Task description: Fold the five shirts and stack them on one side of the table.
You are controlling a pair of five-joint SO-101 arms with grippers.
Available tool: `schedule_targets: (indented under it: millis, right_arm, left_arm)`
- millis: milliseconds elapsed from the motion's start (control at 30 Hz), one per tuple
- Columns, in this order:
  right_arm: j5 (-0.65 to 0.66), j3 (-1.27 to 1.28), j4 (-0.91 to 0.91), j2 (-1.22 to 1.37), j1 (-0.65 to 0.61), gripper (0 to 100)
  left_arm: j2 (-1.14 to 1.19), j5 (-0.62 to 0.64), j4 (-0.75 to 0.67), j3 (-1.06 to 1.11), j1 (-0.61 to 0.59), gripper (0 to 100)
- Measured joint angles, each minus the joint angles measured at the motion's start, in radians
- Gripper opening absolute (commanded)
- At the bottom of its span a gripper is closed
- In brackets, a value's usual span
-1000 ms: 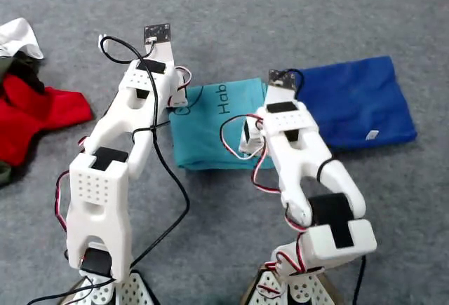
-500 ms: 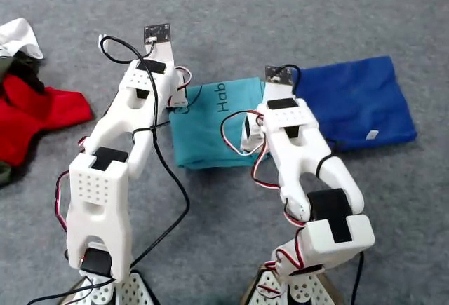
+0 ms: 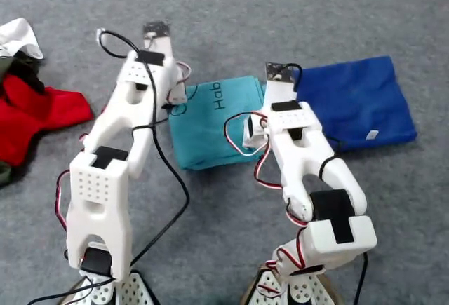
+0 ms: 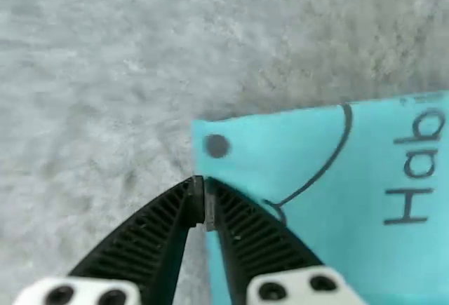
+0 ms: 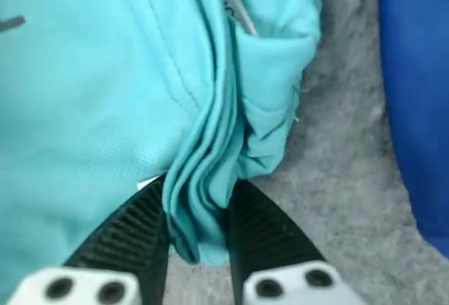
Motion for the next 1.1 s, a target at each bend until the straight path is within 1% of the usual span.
schedule_targets:
  millis: [67, 200, 367, 433, 533, 667, 867, 933, 1100]
  right_arm:
    - [0.000, 0.002, -0.014, 0.000, 0.002, 0.2]
    - [0.000, 0.003, -0.020, 0.000, 0.005, 0.2]
    - [0.000, 0.003, -0.020, 0.000, 0.006, 0.2]
    - [0.000, 0.003, -0.020, 0.000, 0.006, 0.2]
    - [0.014, 0.003, -0.020, 0.000, 0.006, 0.2]
    - [0.035, 0.003, -0.020, 0.000, 0.006, 0.2]
    - [0.040, 0.003, -0.023, 0.000, 0.006, 0.2]
    - [0.040, 0.003, -0.023, 0.000, 0.006, 0.2]
    - [0.040, 0.003, -0.023, 0.000, 0.006, 0.2]
  left_arm:
    - [0.002, 0.049, 0.083, -0.074, -0.026, 12]
    - [0.000, 0.138, 0.238, -0.189, -0.046, 13]
    - [0.003, 0.244, 0.344, -0.247, -0.049, 13]
    - [0.023, 0.275, 0.353, -0.247, -0.051, 13]
    - [0.057, 0.281, 0.354, -0.247, -0.063, 13]
    - [0.087, 0.281, 0.354, -0.261, -0.075, 19]
    - [0.138, 0.299, 0.354, -0.341, -0.077, 20]
    - [0.157, 0.299, 0.354, -0.367, -0.077, 23]
    - [0.229, 0.321, 0.315, -0.394, -0.077, 24]
